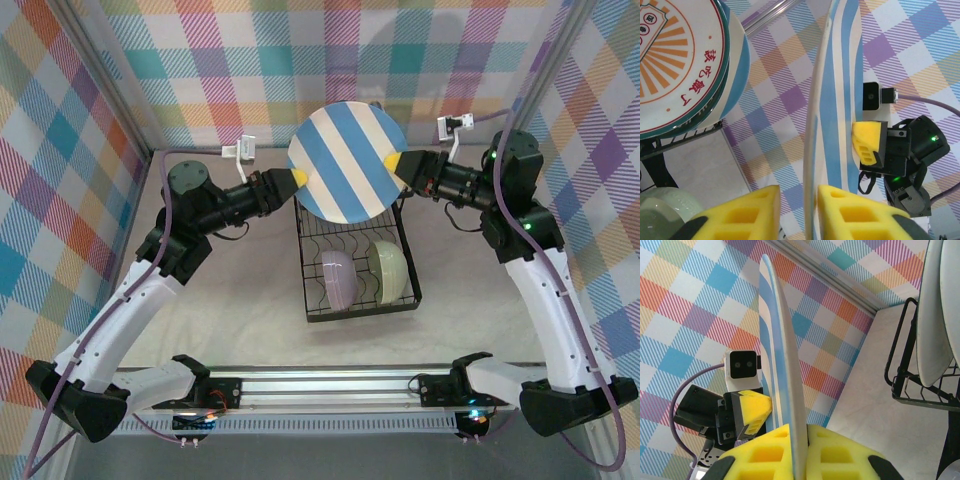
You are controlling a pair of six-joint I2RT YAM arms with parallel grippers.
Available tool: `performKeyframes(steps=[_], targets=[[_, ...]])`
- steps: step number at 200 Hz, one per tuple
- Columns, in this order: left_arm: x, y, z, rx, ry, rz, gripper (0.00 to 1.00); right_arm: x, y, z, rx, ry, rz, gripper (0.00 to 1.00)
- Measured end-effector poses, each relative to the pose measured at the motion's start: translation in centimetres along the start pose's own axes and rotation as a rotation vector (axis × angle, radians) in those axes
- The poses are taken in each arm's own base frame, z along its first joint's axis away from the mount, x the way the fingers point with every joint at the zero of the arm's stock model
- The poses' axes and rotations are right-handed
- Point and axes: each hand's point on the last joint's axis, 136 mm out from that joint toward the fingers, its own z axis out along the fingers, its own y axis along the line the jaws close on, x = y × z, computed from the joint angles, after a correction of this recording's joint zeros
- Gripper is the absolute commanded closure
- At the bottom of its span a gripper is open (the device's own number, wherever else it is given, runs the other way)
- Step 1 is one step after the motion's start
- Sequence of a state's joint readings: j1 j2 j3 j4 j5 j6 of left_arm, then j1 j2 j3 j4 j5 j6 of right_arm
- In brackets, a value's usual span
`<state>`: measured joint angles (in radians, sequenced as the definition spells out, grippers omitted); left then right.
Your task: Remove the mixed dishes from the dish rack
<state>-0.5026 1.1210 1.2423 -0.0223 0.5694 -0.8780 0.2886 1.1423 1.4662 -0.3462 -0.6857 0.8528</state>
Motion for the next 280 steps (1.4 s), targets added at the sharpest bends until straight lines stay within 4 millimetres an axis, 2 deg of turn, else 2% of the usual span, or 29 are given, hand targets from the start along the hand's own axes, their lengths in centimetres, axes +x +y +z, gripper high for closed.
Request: performKeyframes(steps=[54, 106, 118, 129, 158, 182, 204, 254, 280], targets=[[0.1, -0.4, -0.3, 0.027, -0.007, -0.022, 1.00, 0.0, 0.1, 0.1, -0.009, 0.003, -0.005, 1.00], [0.6, 0.6, -0.3, 0.023, -0.012, -0.059, 1.00, 0.5, -0.7, 0.2, 0.004, 0.013, 0.010, 1.00], [0.8, 0.9, -0.5, 0.019, -0.015, -0.066, 1.00, 0.7, -0.9, 0.2, 0.007, 0.016, 0.014, 0.91], [1.0, 0.9, -0.8, 0.017, -0.020, -0.074, 1.00, 0.8, -1.0, 0.2, 0.008, 0.020, 0.019, 0.78], [1.3, 1.8, -1.4, -0.008, -0.043, -0.095, 1.00, 1.1, -0.2, -0.3, -0.005, 0.013, 0.007, 0.30], [1.5, 2.5, -1.7, -0.028, -0.055, -0.118, 1.00, 1.1, 0.8, -1.2, -0.014, -0.009, -0.013, 0.00], [1.3, 2.4, -2.2, -0.035, -0.085, -0.124, 1.00, 1.3, 1.3, -2.0, -0.008, -0.031, -0.040, 0.01], [0.1, 1.9, -4.3, -0.075, -0.184, -0.124, 1.00, 2.6, 1.1, -4.3, 0.056, -0.084, -0.098, 0.01], [-1.7, 2.5, -5.3, -0.135, -0.244, -0.135, 1.00, 3.5, 1.4, -5.7, 0.068, -0.103, -0.155, 0.01]])
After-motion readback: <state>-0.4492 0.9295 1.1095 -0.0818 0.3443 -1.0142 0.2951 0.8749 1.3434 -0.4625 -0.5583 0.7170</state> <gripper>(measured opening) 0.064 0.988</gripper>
